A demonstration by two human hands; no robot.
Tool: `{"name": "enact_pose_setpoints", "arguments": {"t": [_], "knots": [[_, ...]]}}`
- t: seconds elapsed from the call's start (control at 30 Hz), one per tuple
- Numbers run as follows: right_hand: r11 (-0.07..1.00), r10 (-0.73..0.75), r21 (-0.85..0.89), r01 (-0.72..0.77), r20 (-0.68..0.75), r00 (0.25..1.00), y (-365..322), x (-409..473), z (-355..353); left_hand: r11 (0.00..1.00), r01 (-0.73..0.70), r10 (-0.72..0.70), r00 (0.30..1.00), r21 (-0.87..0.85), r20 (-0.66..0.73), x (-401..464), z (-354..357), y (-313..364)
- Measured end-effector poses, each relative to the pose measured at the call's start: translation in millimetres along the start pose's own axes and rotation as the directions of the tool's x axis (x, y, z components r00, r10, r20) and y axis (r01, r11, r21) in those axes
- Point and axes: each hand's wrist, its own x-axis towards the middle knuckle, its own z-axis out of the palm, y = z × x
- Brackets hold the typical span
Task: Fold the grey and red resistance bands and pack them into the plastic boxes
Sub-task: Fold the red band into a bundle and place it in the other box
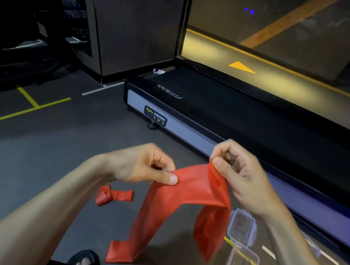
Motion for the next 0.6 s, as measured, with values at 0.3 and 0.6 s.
{"name": "enact_pose_setpoints", "arguments": {"t": [0.3,0.6], "knots": [[0.999,0.041,-0.005,-0.041,-0.03,0.999,9,-6,-11,0.992,-0.105,0.095,0.987,-0.075,-0.13,0,3,8],[0.995,0.1,-0.015,-0.1,0.0,0.995,21,-10,-7,0.997,-0.072,0.072,0.989,0.005,-0.127,0,1,8]]}}
